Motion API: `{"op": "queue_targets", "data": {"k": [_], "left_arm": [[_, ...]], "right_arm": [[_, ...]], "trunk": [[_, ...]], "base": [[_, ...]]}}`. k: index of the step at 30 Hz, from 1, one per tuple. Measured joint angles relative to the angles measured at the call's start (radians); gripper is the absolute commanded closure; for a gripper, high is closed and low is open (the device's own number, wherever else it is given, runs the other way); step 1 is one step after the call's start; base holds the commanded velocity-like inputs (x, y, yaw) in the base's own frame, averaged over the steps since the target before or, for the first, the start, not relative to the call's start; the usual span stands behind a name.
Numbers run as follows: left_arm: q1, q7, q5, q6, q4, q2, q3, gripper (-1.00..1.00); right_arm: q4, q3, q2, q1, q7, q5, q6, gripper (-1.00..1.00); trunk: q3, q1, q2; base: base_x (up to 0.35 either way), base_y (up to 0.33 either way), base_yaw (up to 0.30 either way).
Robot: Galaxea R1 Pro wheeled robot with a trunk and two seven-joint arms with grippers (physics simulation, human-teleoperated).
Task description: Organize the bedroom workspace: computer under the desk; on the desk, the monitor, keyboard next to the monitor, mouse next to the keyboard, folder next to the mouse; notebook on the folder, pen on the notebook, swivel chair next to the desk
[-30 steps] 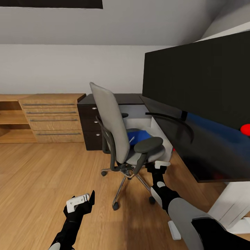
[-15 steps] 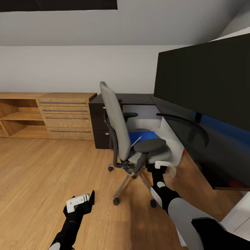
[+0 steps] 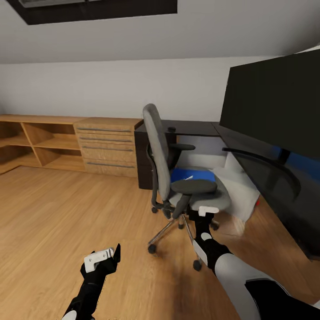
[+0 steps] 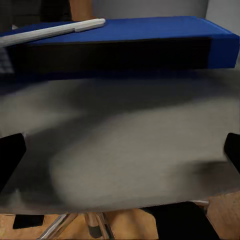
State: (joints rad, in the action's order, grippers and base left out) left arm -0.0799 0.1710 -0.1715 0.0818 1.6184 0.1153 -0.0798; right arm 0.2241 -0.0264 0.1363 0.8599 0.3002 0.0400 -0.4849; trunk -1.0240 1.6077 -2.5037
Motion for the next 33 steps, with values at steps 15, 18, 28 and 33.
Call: {"op": "queue_targets", "data": {"k": [15,18,28,33], "left_arm": [[0.0,0.002,-0.002,0.001,-0.002,0.003,0.027,-1.0],[0.0,0.002,-0.002,0.001,-0.003,0.003,0.027,-1.0],[0.0,0.003,-0.002,0.001,-0.003,0.003,0.027,-1.0],[0.0,0.003,-0.002,0.001,-0.003,0.003,0.027,-1.0]], "right_arm": [[-0.001,-0.006,0.0,0.0,-0.003,0.004,0.003,-1.0],[-0.001,-0.005,0.0,0.0,-0.003,0.004,0.003,-1.0],[-0.001,-0.007,-0.001,0.0,-0.004,0.006,0.004,-1.0],[-0.001,-0.006,-0.001,0.0,-0.004,0.006,0.004,-1.0]], "trunk": [[0.006,0.0,0.0],[0.007,0.0,0.0],[0.009,0.0,0.0],[0.01,0.001,0.0]], "base": [[-0.027,0.097,0.267],[0.0,0.0,0.267],[-0.07,0.0,0.071],[-0.293,0.0,-0.041]]}}
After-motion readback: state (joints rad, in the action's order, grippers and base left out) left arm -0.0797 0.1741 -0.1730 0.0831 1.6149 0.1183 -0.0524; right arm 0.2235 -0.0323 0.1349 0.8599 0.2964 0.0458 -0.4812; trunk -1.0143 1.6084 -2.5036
